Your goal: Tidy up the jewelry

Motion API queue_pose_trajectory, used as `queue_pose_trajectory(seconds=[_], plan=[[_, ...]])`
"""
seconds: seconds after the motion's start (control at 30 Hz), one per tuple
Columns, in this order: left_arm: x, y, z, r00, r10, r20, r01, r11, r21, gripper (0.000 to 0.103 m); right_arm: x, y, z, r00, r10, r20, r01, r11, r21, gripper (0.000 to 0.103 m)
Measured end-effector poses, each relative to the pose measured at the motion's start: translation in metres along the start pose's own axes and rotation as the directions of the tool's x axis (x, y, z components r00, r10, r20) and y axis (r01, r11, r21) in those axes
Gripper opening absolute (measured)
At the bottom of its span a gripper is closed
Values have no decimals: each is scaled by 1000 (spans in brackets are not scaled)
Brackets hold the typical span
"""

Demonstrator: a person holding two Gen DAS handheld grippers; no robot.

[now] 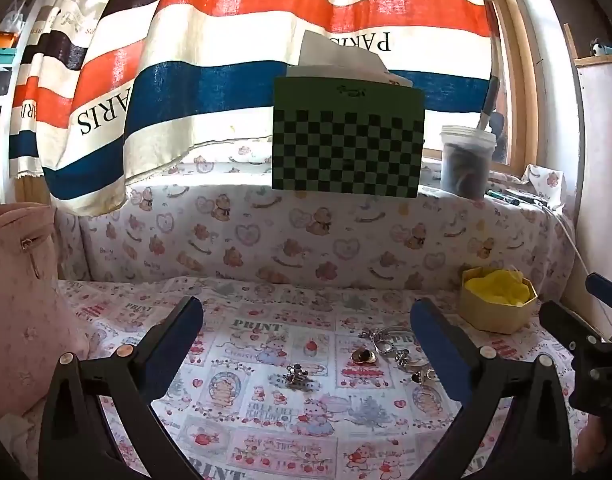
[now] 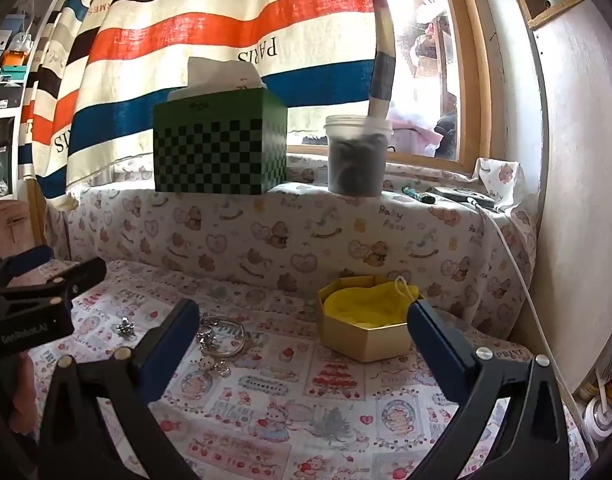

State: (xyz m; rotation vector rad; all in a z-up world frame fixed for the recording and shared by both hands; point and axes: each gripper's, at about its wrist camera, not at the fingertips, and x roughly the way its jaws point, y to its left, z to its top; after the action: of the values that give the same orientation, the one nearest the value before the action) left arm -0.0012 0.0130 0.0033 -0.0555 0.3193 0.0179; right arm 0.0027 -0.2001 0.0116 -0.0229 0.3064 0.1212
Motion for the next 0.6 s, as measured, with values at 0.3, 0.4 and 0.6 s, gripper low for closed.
queue_pose_trajectory(seconds=[0.3, 0.4, 0.6], plan=[[8, -3, -3, 999, 6, -36, -7, 1000, -26, 103, 1, 0, 0, 1000, -1, -7, 1, 1000, -1, 103], [6, -5, -4, 1000, 9, -23, -10, 1000, -19, 103, 2, 1, 1, 1000, -1, -11, 1, 1000, -2, 103], [6, -8, -5, 1000, 14, -5, -14, 1000, 8, 103, 2, 2, 0, 1000, -1, -14, 1, 1000, -8, 103]])
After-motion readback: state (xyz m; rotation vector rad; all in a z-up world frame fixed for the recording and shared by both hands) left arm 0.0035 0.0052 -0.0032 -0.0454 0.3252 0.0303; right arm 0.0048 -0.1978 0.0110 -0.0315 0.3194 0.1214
